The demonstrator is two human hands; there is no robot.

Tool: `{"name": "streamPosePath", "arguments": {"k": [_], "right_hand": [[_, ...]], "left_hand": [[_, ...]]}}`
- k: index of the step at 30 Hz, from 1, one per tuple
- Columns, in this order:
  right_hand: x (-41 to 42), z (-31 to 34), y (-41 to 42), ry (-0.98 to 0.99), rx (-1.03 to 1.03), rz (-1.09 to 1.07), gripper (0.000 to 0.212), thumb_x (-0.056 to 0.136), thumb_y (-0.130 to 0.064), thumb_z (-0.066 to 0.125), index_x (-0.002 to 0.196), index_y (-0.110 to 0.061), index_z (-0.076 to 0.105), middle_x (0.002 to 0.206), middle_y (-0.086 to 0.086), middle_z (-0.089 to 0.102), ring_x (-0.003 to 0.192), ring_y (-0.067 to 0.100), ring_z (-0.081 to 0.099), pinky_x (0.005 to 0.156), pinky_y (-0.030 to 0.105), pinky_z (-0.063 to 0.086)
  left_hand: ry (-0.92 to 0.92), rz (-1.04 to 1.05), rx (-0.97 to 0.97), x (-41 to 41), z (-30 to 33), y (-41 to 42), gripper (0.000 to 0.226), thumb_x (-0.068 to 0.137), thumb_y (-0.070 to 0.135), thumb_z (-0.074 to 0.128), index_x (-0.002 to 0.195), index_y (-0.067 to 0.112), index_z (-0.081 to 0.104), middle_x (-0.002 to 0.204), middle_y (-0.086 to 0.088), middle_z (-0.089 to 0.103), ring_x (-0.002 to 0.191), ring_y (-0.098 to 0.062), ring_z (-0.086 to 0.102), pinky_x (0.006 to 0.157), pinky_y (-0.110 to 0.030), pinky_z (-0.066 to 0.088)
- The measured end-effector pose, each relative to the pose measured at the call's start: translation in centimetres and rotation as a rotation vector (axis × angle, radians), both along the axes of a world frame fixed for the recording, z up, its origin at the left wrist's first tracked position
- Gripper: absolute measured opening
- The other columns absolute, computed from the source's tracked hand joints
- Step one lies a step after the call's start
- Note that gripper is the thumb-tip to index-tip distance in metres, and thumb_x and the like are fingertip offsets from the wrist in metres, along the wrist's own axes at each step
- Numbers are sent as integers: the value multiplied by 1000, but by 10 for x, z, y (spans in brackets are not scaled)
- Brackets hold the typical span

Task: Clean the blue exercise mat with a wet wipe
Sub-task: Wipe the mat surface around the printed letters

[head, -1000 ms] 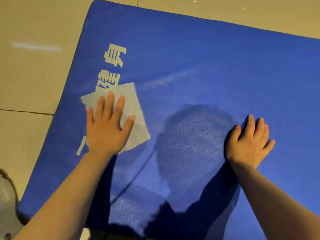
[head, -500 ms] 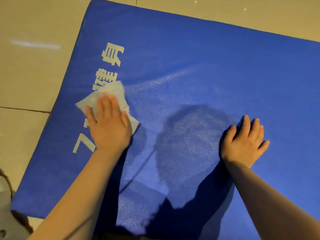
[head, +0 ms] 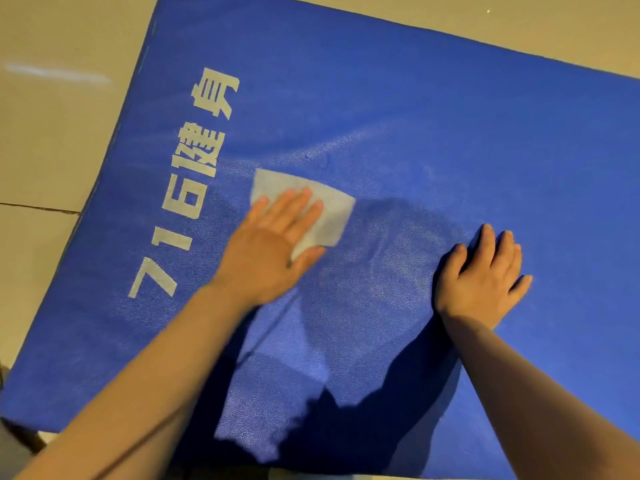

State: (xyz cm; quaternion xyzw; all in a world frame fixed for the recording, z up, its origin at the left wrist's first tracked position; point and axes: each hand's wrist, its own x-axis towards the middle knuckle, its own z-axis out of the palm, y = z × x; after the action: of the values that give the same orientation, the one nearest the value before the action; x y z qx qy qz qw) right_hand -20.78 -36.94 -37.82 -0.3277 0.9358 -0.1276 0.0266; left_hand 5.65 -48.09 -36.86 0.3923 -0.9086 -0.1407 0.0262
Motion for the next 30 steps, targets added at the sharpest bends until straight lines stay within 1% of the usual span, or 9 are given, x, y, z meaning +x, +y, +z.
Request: {"name": "streamPosePath", "arguments": {"k": [2, 7, 11, 14, 17, 19, 21, 25, 30], "right_hand": [[1, 0, -1, -4, -2, -2, 59, 94, -40, 30, 149, -20, 37, 160, 6, 25, 149, 23, 15, 118, 55, 3], [1, 1, 0, 17, -2, 4, 59, 93, -39, 29, 148, -18, 37, 159, 8, 26, 148, 24, 17, 117, 56, 5], [0, 0, -1, 20, 6, 4, 59, 94, -40, 30, 148, -18, 37, 159, 8, 27, 147, 24, 17, 117, 56, 5], [0, 0, 0, 26, 8, 7, 59, 93, -40, 30, 147, -18, 38, 158, 8, 27, 147, 24, 18, 116, 55, 6], [0, 0, -1, 22, 19, 6, 60, 93, -41, 28, 147, -18, 37, 159, 7, 27, 147, 24, 18, 117, 55, 6], [0, 0, -1, 29, 18, 8, 61, 92, -41, 27, 147, -18, 37, 158, 7, 27, 147, 24, 18, 116, 55, 7], [1, -1, 0, 47, 4, 9, 63, 91, -44, 24, 147, -17, 38, 158, 7, 28, 147, 25, 20, 116, 56, 8], [0, -3, -1, 58, -11, 2, 68, 88, -46, 22, 146, -17, 41, 157, 7, 31, 146, 25, 23, 116, 55, 10], [0, -2, -1, 44, -14, 3, 60, 92, -41, 26, 145, -18, 41, 155, 6, 32, 145, 24, 23, 116, 56, 10]], "left_hand": [[-129, 108, -45, 27, 4, -24, 80, 95, 70, 11, 151, 19, 39, 159, -8, 32, 145, -32, 32, 116, -41, 4], [-373, 406, -43, 45, 16, -58, 86, 90, 76, 2, 159, 25, 10, 166, -7, 4, 153, -25, 3, 113, -45, -21], [-202, 427, -37, 6, 5, -43, 70, 101, 50, 13, 157, 9, 18, 165, -14, 12, 153, -29, 9, 120, -47, -7], [-127, 503, 34, -16, 6, -44, 60, 105, 38, 14, 157, 10, 18, 165, -13, 11, 153, -28, 6, 121, -46, -3], [-55, 172, 59, -63, 7, -21, 64, 100, 37, 6, 152, 13, 35, 162, -11, 25, 151, -29, 16, 121, -50, 5], [21, -76, 55, -96, 4, 24, 63, 96, 36, 16, 140, 15, 56, 151, -9, 46, 144, -29, 37, 118, -46, 17], [-14, -174, 67, -115, -1, 74, 60, 94, 37, 21, 139, 19, 57, 150, -2, 49, 142, -21, 40, 118, -40, 18], [-22, -189, 109, -113, 0, 111, 58, 96, 39, 24, 143, 19, 52, 153, -1, 45, 144, -18, 37, 117, -39, 22], [23, -142, 59, -70, -8, 60, 64, 91, 54, 36, 142, 19, 54, 152, -7, 46, 139, -26, 44, 114, -40, 25]]}}
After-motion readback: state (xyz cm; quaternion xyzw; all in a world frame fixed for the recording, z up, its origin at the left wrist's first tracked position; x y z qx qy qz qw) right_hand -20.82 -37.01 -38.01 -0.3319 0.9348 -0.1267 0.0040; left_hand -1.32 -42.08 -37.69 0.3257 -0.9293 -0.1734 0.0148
